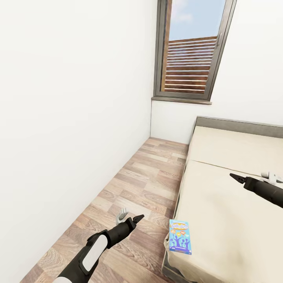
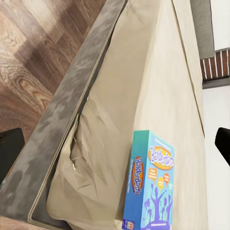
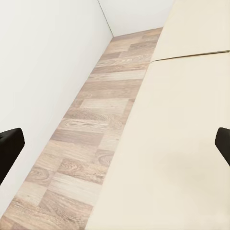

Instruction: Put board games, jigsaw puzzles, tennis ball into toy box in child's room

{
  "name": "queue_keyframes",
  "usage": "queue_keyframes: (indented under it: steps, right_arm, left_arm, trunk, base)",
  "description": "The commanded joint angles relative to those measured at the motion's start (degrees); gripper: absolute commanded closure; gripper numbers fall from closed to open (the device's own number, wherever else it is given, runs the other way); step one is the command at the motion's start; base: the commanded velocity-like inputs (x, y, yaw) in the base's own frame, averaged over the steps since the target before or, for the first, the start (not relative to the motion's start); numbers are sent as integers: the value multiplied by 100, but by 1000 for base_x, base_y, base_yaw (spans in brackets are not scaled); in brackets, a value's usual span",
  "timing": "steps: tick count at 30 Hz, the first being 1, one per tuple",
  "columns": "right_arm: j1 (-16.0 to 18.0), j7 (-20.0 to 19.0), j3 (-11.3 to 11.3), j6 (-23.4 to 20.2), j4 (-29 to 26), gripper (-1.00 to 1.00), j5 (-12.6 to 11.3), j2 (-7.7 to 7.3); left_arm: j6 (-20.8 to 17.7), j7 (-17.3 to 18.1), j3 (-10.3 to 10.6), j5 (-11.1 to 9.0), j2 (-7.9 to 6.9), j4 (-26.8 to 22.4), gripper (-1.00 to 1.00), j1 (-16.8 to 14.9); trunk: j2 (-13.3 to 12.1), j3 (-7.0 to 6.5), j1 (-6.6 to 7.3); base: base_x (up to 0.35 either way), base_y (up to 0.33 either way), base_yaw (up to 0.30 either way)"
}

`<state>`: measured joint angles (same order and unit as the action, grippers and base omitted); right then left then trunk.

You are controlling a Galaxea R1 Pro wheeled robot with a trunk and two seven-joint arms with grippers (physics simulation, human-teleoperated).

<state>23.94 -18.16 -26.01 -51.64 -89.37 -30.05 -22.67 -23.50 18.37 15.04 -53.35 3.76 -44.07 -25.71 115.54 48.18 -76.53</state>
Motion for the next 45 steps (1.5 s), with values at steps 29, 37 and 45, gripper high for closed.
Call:
queue_keyframes:
  steps: [29, 37, 45]
  right_arm:
    - [6, -51, -9, -30, -1, -100, 34, -6]
    - [7, -54, -5, -30, -1, -100, 29, -6]
    - [6, -57, -2, -30, -1, -100, 21, -2]
  left_arm:
    - [395, 667, 14, 333, 7, 792, -100, -321]
    - [435, 761, 16, 406, 10, 868, -100, -348]
    - [458, 805, 16, 441, 11, 903, -100, -363]
  trunk:
    - [2, 5, 1]
    - [2, 5, 1]
    - [2, 5, 1]
  base:
    - [0, 0, -4]
    - [0, 0, -139]
    - [0, 0, -115]
